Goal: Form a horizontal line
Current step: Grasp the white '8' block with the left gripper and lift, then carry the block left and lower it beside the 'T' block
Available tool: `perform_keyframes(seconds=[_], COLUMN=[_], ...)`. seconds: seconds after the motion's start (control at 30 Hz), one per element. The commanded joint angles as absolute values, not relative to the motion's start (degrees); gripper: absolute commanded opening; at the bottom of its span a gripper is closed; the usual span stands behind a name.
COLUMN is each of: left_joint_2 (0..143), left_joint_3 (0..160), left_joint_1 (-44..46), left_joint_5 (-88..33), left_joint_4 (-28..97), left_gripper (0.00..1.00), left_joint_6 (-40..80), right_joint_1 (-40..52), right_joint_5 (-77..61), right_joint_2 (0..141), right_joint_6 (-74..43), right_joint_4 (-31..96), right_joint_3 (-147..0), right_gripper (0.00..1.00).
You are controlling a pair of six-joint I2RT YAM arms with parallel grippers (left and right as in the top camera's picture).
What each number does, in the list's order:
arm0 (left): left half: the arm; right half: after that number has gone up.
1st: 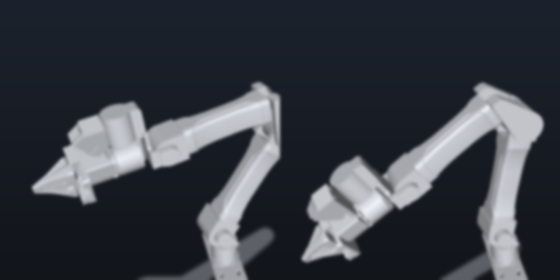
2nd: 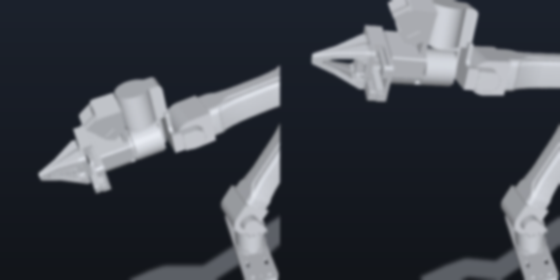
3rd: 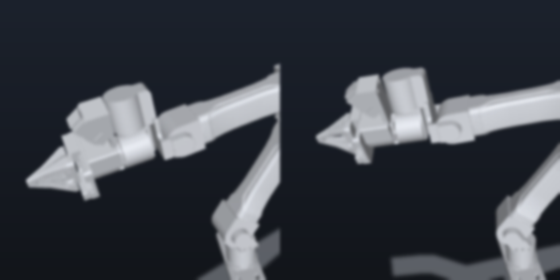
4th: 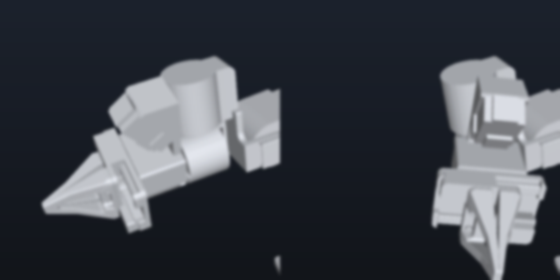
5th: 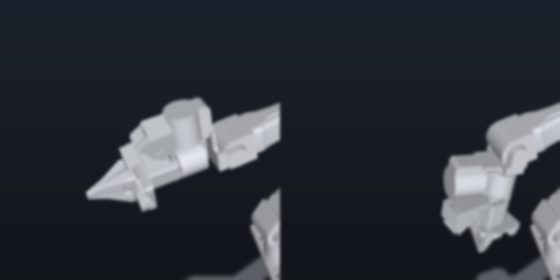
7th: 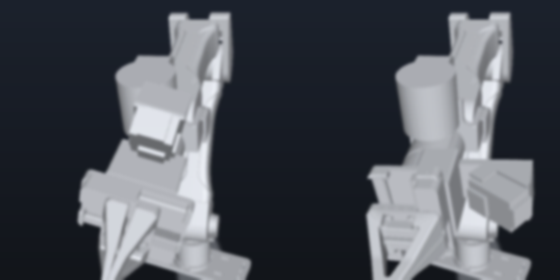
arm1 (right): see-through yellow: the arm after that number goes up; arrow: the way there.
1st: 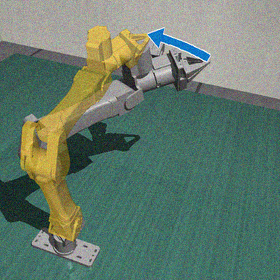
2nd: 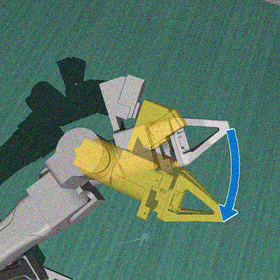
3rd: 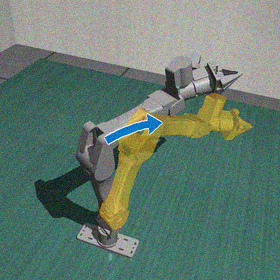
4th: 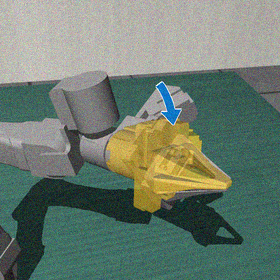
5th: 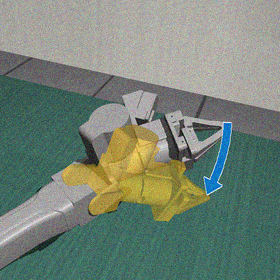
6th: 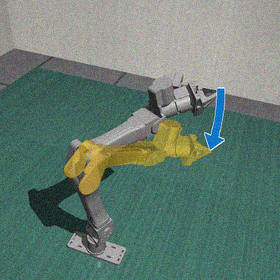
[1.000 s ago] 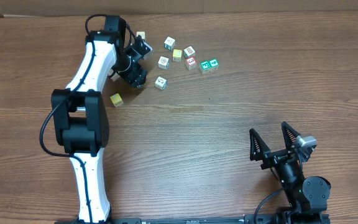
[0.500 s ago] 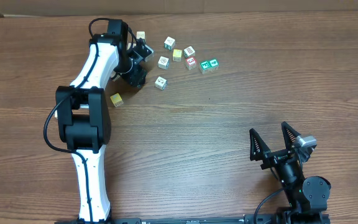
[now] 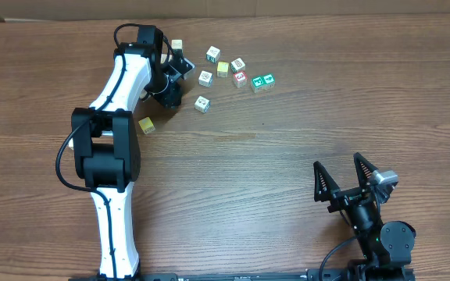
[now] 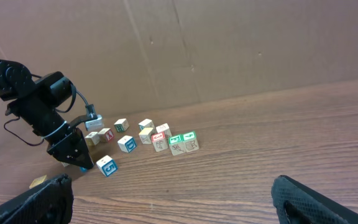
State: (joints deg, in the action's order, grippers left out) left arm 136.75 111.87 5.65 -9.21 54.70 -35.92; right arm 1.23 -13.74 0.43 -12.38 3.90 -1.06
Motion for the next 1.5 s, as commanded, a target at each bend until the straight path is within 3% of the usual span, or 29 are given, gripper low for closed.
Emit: perform_keyframes(seconds=[0.0, 0.57, 0.87, 1.1, 1.23, 1.47], left_joint_2=[137.7, 137.6, 133.3, 122.6, 113.4, 93.1], left_joint_3=[112.6, 117.1, 131.6, 131.3, 123.3, 90.0], left_joint_1=[6.1, 6.1, 6.1, 4.6, 1.8, -5.6], left_joint_5=[-8.3, -8.4, -4.8, -1.7, -2.4, -2.3], left_joint_4=[55.1, 56.5, 70.0, 76.6, 74.6, 58.1], left_gripper=[0.33, 0.21, 0.09, 0.04, 0.05, 0.07], left_joint_6=[-34.9, -28.1, -20.6, -14.9, -14.1, -11.2], right_joint_1=[1.4, 1.4, 1.4, 1.4, 1.4, 1.4], right_joint_5=[-14.0, -14.0, -14.0, -14.0, -14.0, -14.0], right_joint_2=[0.2, 0.2, 0.2, 0.2, 0.2, 0.2], right_joint_6=[-12.2, -12.2, -12.2, -12.2, -12.2, -12.2], right_joint_4=[3.6, 3.6, 3.6, 3.6, 3.6, 3.6], right_joint_3=[-0.5, -0.5, -0.5, -0.5, -0.5, -0.5], right_gripper=[1.0, 1.0, 1.0, 1.0, 1.0, 1.0])
